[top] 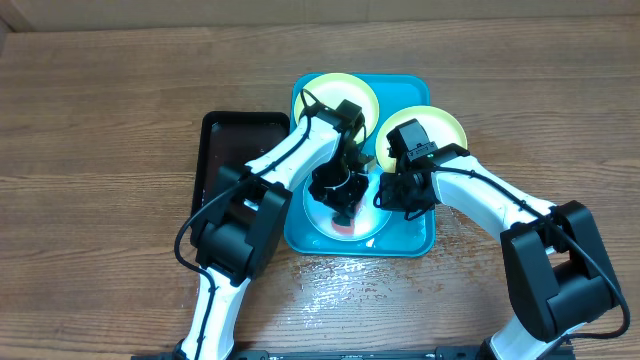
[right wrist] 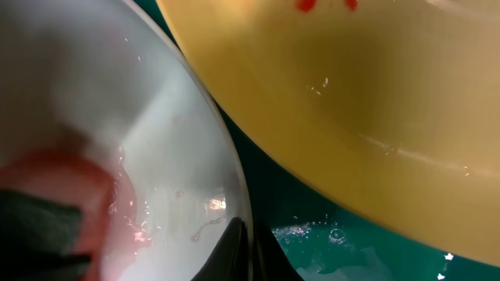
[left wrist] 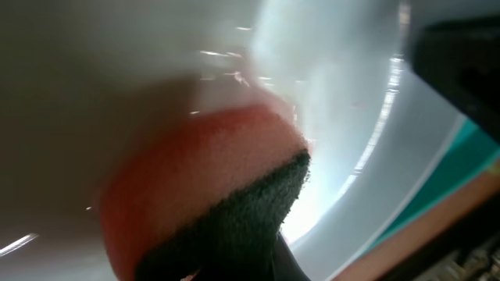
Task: Clean dirty plates on tray and stack at the side
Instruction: 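Scrub the pale blue plate with the sponge in the left gripper, then return the sponge to the black tray with the left gripper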
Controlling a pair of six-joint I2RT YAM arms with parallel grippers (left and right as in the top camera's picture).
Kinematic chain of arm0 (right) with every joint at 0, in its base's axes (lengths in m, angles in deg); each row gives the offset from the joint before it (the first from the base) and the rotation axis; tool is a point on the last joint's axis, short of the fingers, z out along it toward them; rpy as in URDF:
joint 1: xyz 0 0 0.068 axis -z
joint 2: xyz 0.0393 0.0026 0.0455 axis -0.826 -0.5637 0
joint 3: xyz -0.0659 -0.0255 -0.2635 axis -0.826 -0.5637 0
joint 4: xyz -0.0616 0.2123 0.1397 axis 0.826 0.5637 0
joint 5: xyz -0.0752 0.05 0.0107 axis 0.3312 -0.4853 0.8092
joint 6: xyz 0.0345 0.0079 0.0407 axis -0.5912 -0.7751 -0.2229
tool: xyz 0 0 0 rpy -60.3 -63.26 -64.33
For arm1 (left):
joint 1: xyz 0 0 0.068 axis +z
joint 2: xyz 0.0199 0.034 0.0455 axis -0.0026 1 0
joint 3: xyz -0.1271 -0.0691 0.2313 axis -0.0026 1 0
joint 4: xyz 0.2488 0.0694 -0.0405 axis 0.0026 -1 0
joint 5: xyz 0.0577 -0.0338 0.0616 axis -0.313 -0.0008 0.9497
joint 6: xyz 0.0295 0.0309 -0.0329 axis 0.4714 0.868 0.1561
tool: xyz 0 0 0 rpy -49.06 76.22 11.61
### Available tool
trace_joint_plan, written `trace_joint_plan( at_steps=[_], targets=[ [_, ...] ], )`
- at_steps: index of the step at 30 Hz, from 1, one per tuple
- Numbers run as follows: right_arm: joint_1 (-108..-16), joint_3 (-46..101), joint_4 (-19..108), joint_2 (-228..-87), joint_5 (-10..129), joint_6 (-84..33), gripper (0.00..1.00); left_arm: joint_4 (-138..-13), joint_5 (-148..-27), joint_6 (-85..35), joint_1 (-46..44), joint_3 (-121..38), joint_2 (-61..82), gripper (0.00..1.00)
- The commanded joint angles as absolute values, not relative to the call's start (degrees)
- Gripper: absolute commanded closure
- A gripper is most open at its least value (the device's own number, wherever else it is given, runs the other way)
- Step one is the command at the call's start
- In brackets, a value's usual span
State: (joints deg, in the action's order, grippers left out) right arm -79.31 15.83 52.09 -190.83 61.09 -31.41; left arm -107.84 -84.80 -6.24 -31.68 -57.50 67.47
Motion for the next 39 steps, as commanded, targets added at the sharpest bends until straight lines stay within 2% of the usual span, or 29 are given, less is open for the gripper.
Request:
trace_joint_plan(
  at_steps=[1,4,6,13,17,23,31,39],
  targets=[
    [-79.5,15.3,52.4,-191.1,62.1,-30.4,0.96,-108.0,-92.8,-4.1,-32.1,-56.8,68.8,0.96],
    [-79.5,15.3,52.4,-191.1,62.1,-30.5,0.96,-107.5,-91.5,-5.4,-32.0,-56.8,68.8,0.96],
    [-79.5,15.3,52.4,-191.1,62.1,-30.4,0.96,-107.2,-86.5,-10.4,-31.7,-56.8,68.8,0.96],
    [-79.5,15.3,52.4,-191.1,62.1,-30.5,0.96,-111.4,-51.1,-33.5,-30.8,-56.8,68.8,0.96],
    [-79.5,15.3,52.4,-191.1,62.1,-30.5,0.96,-113.6,-41.2,-38.8,-31.0,-56.8,68.8,0.96],
    [-79.5,15.3,52.5,-191.1,62.1,-30.4,0.96,-115.1,-41.7,-43.6,-30.9,-56.9,66.8,0.96],
    [-79.5,15.3,52.7,-191.1,62.1,-30.5,0.96,-112.4,-55.3,-39.6,-29.3,-56.9,52.4,0.95],
    [-79.5,15.3,52.7,-191.1,62.1,-30.4,0.96,-114.3,-53.6,-33.9,-19.4,-56.9,40.3,0.96]
  ],
)
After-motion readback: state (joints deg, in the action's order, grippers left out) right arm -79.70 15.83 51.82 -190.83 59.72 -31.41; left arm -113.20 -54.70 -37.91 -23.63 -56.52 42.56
